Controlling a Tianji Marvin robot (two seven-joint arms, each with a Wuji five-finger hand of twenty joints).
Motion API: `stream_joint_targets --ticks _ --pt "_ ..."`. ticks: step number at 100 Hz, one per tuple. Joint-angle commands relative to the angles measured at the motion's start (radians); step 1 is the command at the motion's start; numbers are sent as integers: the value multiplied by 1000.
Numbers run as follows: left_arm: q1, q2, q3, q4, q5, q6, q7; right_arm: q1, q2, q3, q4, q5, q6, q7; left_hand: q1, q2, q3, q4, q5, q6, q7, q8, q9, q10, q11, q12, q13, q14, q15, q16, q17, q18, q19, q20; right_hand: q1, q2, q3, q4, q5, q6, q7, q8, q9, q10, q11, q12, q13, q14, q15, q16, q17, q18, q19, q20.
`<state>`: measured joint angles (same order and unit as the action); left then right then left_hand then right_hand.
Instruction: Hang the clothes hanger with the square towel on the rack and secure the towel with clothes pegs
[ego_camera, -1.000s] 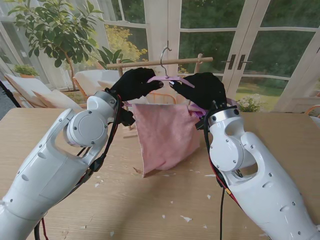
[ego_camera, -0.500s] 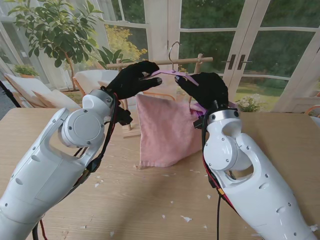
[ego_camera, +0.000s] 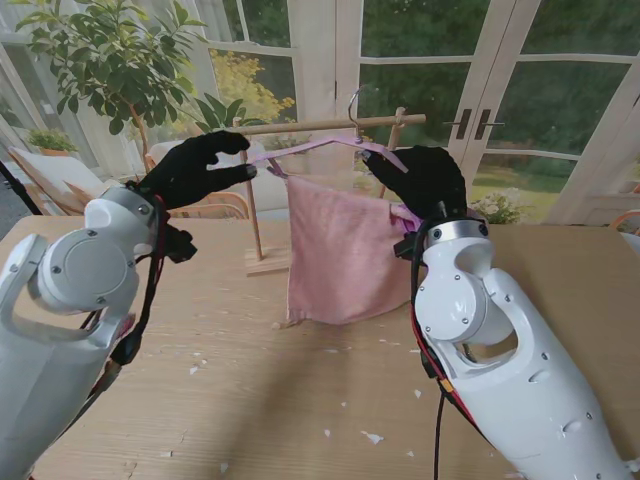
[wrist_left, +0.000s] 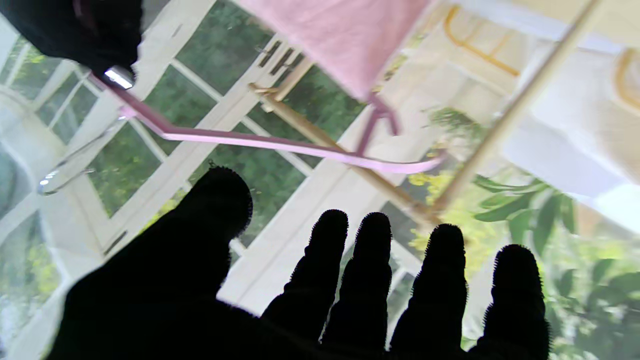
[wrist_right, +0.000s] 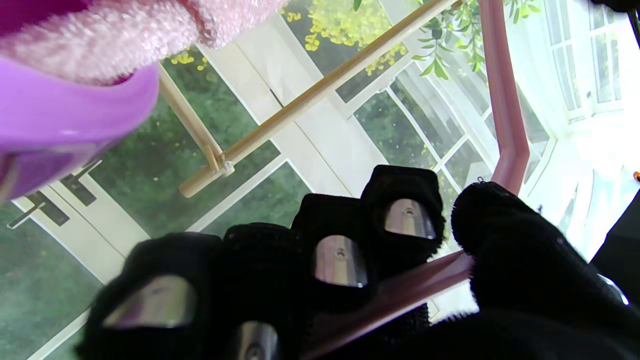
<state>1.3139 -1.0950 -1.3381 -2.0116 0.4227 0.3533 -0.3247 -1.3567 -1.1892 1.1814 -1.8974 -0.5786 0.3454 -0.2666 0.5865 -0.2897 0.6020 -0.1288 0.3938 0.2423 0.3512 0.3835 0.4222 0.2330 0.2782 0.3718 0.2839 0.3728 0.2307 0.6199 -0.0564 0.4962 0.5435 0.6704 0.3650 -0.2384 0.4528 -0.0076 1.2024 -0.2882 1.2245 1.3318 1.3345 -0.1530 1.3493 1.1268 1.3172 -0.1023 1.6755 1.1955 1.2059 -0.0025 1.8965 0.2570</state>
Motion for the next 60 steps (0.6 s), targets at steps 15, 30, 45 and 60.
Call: stream_joint_targets --ticks 15,30,45,60 --pt "181 49 -149 -55 121 -40 -88 -20 -6 22 -27 22 11 14 14 37 -34 38 19 -17 -37 -20 -26 5 -30 -20 -36 -19 -47 -12 9 -23 -102 46 35 109 35 92 81 7 25 42 108 57 93 5 -4 9 169 78 52 -169 198 1070" --pt "304 58 -257 -49 246 -120 -117 -27 -8 33 -44 38 14 11 16 44 -57 45 8 -24 -47 -19 -36 -3 -28 -23 -40 -28 -61 -13 25 -27 -164 77 38 111 32 92 78 10 24 42 107 59 92 4 -4 11 168 76 52 -167 198 1066" --pt "393 59 -331 2 325 -133 -120 -27 -7 37 -57 34 28 18 28 55 -74 50 -17 -22 -50 -15 -64 -8 -24 -19 -58 -38 -65 -8 28 -40 -211 122 40 112 29 92 78 11 24 43 107 60 92 4 -4 10 168 75 52 -167 198 1065" --pt "461 59 -382 58 372 -104 -129 -27 -8 35 -63 35 32 16 39 58 -84 54 -48 -18 -46 -9 -103 -15 -12 -11 -83 -52 -74 -4 34 -54 -278 166 41 111 28 92 78 11 24 43 107 60 92 4 -4 10 168 74 52 -167 198 1064"
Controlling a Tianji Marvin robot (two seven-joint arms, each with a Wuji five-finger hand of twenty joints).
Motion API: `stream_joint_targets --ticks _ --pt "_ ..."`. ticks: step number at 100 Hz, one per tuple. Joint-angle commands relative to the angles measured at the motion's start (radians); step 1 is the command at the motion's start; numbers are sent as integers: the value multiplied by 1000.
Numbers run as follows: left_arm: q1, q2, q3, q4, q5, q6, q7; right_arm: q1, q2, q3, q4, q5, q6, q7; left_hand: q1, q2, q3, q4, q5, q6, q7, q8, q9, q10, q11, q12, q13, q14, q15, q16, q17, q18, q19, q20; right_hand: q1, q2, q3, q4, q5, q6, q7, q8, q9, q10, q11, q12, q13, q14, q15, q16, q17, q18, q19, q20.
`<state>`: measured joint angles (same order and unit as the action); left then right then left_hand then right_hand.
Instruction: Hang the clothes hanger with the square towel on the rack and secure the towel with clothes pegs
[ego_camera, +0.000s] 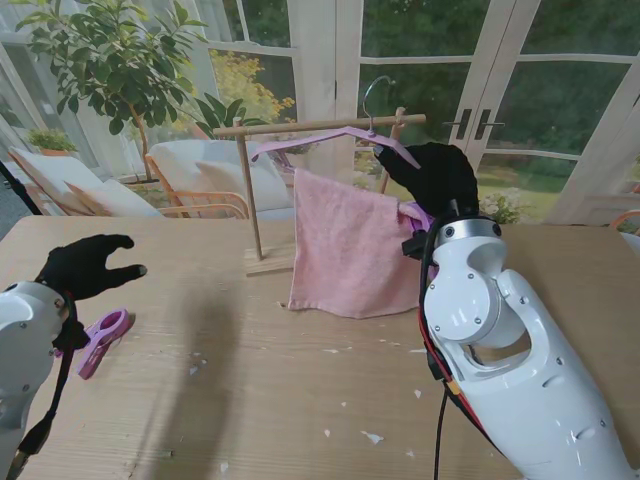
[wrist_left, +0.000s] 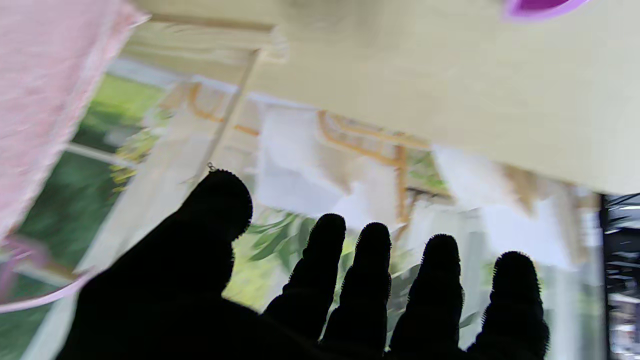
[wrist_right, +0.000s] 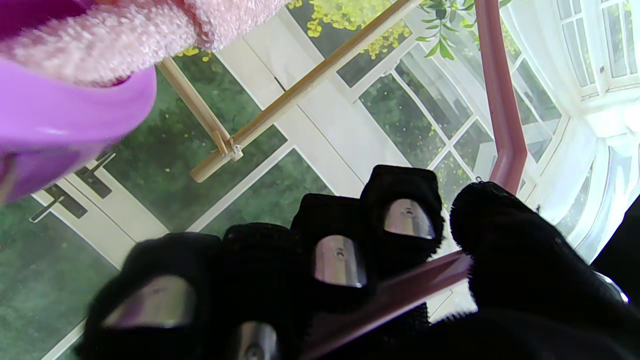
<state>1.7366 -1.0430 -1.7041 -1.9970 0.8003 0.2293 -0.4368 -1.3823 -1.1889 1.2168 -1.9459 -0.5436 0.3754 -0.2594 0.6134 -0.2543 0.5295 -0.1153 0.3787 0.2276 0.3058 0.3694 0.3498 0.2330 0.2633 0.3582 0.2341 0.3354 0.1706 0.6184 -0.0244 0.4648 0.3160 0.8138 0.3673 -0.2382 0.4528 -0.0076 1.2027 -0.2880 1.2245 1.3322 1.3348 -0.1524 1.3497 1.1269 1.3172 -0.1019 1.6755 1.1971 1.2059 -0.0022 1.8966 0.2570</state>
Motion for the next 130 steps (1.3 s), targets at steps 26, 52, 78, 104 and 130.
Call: stream_joint_targets --ticks 26,52,78,104,130 --pt "98 6 -78 155 66 -5 8 -2 -10 -4 -17 12 4 9 2 -2 24 38 -70 -11 5 8 -76 -34 5 5 -69 -46 -35 -8 -2 -46 -67 52 40 111 27 92 78 11 24 43 107 59 91 4 -4 11 168 71 52 -166 197 1062" --pt "109 9 -96 281 158 -90 51 -3 -9 -6 -16 9 3 10 -78 -58 118 20 -204 -43 6 9 -165 -55 -10 -6 -122 -89 -49 -19 -22 -84 -94 54 40 109 27 94 78 11 24 43 107 59 91 4 -4 11 168 70 52 -165 197 1059" --pt "96 3 -56 382 187 -55 143 3 -9 -19 -12 7 7 15 -180 -125 194 -6 -246 -35 -113 -29 -187 -65 -77 -5 -144 -91 -45 -21 -29 -85 -99 47 40 108 28 95 78 11 24 43 107 60 91 4 -4 12 168 69 52 -164 197 1057" --pt "64 8 -19 451 172 -21 129 7 -9 -30 -8 8 14 22 -325 -218 303 -51 -246 -28 -331 -127 -242 -84 -225 -13 -192 -106 -83 -80 -53 -101 -137 -18 41 108 29 96 77 14 24 43 107 62 90 4 -4 12 168 68 52 -164 197 1057" --pt "31 14 -5 515 133 -42 116 10 -8 -33 -8 9 21 30 -325 -256 361 -61 -245 -13 -318 -143 -233 -108 -195 43 -192 -146 -67 -91 -25 -143 -127 -44 41 107 30 98 78 16 24 43 107 64 90 4 -4 13 169 69 52 -164 197 1056"
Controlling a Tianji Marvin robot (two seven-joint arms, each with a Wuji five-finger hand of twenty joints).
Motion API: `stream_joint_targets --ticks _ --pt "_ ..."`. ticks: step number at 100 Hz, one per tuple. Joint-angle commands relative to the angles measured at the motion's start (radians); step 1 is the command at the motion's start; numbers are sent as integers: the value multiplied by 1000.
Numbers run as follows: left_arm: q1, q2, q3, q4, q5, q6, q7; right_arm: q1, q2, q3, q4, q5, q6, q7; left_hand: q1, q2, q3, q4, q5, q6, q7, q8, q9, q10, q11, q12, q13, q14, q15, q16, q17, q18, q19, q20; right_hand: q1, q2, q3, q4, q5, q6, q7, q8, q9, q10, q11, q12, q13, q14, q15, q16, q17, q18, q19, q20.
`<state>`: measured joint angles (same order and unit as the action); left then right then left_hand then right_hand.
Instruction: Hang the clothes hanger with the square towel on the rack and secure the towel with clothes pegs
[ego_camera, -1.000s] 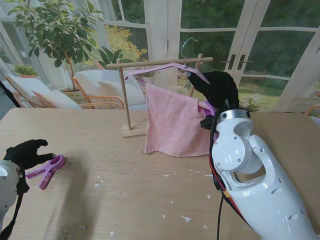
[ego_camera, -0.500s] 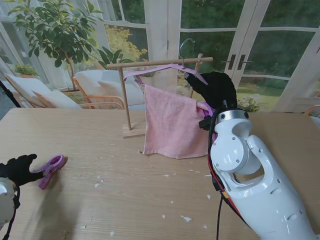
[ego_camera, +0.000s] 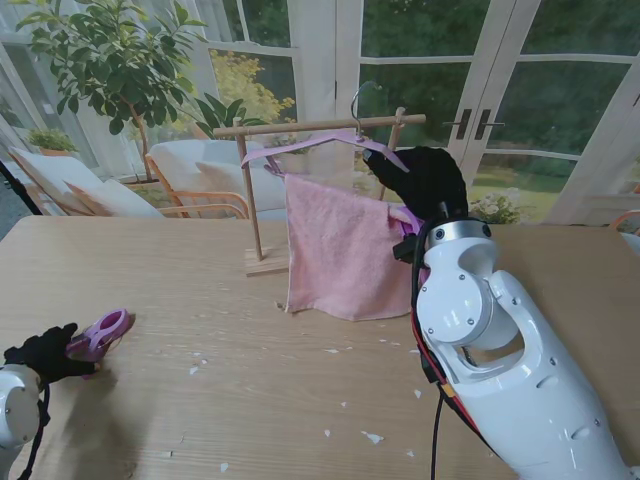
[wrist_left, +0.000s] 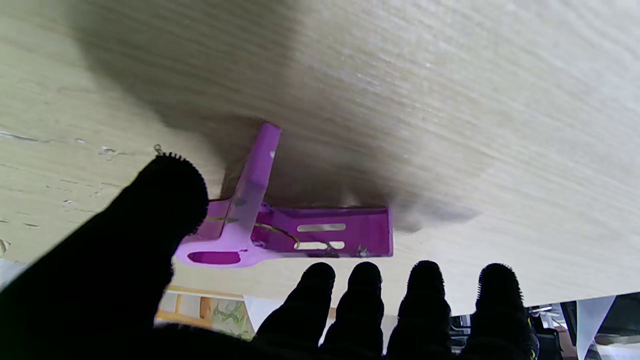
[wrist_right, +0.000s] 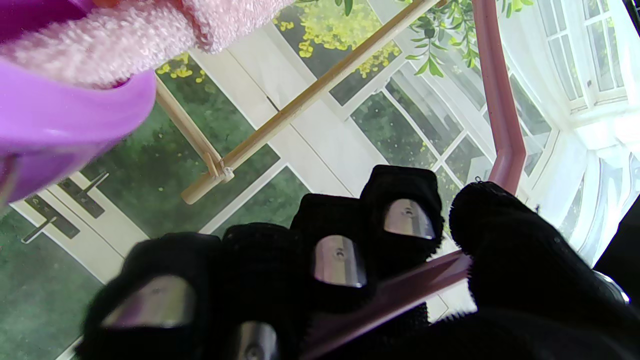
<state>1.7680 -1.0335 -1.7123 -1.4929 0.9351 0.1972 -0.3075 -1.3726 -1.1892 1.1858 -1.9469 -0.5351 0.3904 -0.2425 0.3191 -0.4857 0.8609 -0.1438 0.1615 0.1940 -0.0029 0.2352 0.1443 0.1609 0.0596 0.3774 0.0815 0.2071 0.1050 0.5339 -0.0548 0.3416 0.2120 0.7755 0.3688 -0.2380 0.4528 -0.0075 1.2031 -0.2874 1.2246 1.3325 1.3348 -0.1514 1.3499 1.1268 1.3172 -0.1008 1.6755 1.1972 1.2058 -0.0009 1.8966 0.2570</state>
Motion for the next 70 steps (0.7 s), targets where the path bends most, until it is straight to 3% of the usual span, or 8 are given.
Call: stream_joint_targets --ticks 1,43,52,60,70 --pt "-1 5 4 13 -2 -10 -12 0 -8 -2 -7 1 6 13 -28 -25 29 -32 -27 22 -9 -8 -26 -36 11 27 -39 -18 0 -6 7 -20 -21 -5 40 108 30 98 77 15 24 43 107 63 90 4 -4 11 169 68 52 -166 197 1056" --pt "4 -2 9 47 -34 -4 40 -2 -9 -4 -11 16 18 19 -36 -60 61 -35 -27 45 -7 10 -7 -31 60 63 -12 -10 41 2 50 -11 8 9 41 108 31 99 78 18 24 43 107 66 90 4 -4 13 169 69 52 -166 197 1056" --pt "7 -8 7 51 -59 2 68 -2 -9 -5 -12 19 20 19 -82 -91 119 -48 -27 66 6 51 4 -26 97 82 7 -3 64 8 66 -1 29 20 42 108 31 99 78 18 24 43 107 66 90 4 -4 13 169 69 52 -166 197 1056" --pt "12 -11 6 50 -68 16 80 -2 -9 -6 -12 22 22 20 -178 -121 217 -69 -30 77 10 106 10 -21 115 76 7 -2 75 5 67 0 37 18 43 107 31 99 78 18 24 43 107 67 90 4 -4 13 169 69 52 -166 197 1056" --pt "20 -12 2 48 -64 26 83 -1 -10 -6 -12 28 23 22 -227 -139 275 -79 -30 81 3 115 10 -21 115 69 4 -2 79 2 66 1 39 16 43 108 30 99 78 18 24 43 107 67 90 4 -4 13 169 69 52 -166 197 1056"
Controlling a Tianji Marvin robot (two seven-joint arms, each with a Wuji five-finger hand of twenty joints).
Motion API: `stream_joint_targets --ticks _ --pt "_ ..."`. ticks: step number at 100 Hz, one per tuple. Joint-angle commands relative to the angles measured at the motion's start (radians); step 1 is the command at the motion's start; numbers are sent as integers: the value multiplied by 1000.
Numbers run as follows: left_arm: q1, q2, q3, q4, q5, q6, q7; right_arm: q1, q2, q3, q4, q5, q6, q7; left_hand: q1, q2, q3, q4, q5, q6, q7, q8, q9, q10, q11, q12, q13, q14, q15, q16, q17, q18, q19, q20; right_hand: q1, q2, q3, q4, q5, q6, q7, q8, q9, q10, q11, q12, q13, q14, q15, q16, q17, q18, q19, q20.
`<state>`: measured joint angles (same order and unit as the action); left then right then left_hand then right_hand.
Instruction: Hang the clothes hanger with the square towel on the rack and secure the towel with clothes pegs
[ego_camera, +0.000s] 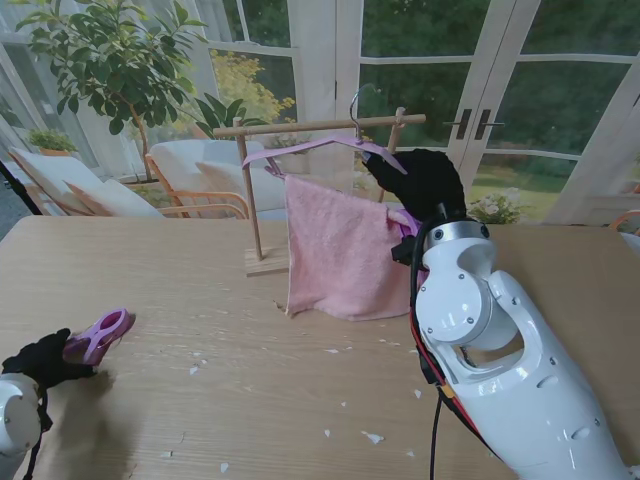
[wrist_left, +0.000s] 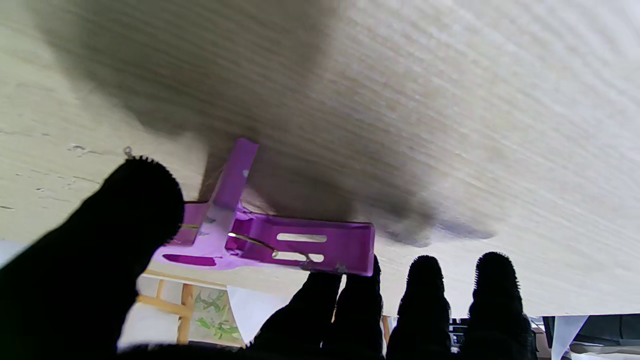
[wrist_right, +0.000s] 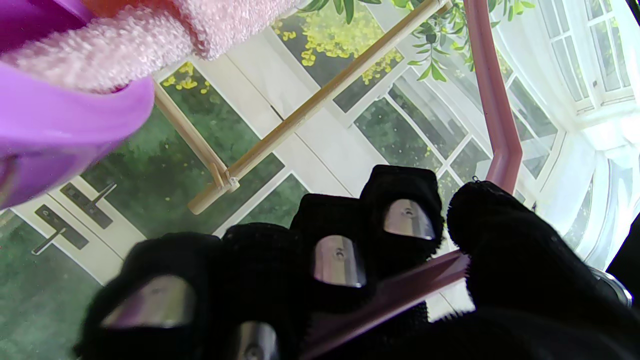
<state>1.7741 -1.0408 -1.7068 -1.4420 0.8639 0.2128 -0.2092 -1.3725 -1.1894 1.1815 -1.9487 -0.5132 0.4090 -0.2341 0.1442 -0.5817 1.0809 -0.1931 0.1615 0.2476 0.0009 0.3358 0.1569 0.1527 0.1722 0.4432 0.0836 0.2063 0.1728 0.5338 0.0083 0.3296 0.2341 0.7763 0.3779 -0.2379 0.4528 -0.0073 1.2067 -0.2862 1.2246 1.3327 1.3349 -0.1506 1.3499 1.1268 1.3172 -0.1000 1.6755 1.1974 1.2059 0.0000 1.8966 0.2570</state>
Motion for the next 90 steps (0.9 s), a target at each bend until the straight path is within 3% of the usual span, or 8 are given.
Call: stream_joint_targets --ticks 1,21,33,39,41,60,74,90 --pt "14 -5 -3 -3 7 11 -14 -1 -10 -2 -10 7 4 13 -52 -44 56 -30 -30 27 -1 14 -2 -13 2 3 2 -2 11 3 3 13 17 15 34 108 30 99 75 17 24 43 107 66 90 4 -4 13 169 69 52 -166 197 1056" --pt "16 -8 4 11 4 26 8 2 -10 -4 -9 13 5 16 23 -35 -1 -26 -31 38 18 48 4 -9 27 15 4 2 31 4 6 18 45 20 34 107 30 99 75 17 24 43 107 67 90 4 -4 13 169 69 52 -166 197 1056" --pt "9 -16 12 36 4 18 74 4 -10 -5 -7 14 5 16 150 -10 -105 5 -47 66 139 302 28 10 173 68 64 18 91 39 8 50 172 17 34 107 29 99 75 17 24 43 107 67 90 4 -4 13 169 69 52 -166 197 1056" --pt "6 -20 15 47 5 14 109 5 -10 -5 -6 14 5 17 178 -8 -111 11 -39 78 216 354 50 17 250 69 98 33 137 64 -2 54 259 12 34 108 29 99 75 17 24 43 107 67 90 4 -4 13 169 69 52 -166 197 1056" --pt "5 -22 16 49 2 13 117 5 -10 -5 -6 14 6 17 190 -7 -113 15 -37 80 252 346 63 21 275 54 108 37 151 67 -12 56 314 -36 35 108 30 99 75 17 24 43 107 66 90 4 -4 13 169 69 52 -166 197 1056" --pt "2 -26 17 57 -6 8 141 7 -12 -7 -5 22 7 15 253 11 -101 31 -19 96 442 279 132 36 345 77 152 58 241 92 -34 61 523 -146 35 108 29 100 75 17 24 43 107 66 90 4 -4 13 169 69 52 -166 197 1056" --pt "4 -27 19 53 -11 14 141 9 -12 -8 -5 24 9 15 289 35 -88 41 -18 102 533 283 173 43 363 86 178 71 269 99 -26 63 560 -160 35 108 29 100 75 17 24 43 107 66 90 4 -4 13 169 69 52 -166 197 1056" --pt "-1 -31 26 61 -21 15 163 11 -12 -8 -5 23 12 16 336 78 -58 75 -23 115 676 297 240 55 383 90 227 91 299 102 -9 71 598 -179 35 108 28 100 75 17 24 43 107 66 90 4 -4 13 169 68 52 -166 197 1056"
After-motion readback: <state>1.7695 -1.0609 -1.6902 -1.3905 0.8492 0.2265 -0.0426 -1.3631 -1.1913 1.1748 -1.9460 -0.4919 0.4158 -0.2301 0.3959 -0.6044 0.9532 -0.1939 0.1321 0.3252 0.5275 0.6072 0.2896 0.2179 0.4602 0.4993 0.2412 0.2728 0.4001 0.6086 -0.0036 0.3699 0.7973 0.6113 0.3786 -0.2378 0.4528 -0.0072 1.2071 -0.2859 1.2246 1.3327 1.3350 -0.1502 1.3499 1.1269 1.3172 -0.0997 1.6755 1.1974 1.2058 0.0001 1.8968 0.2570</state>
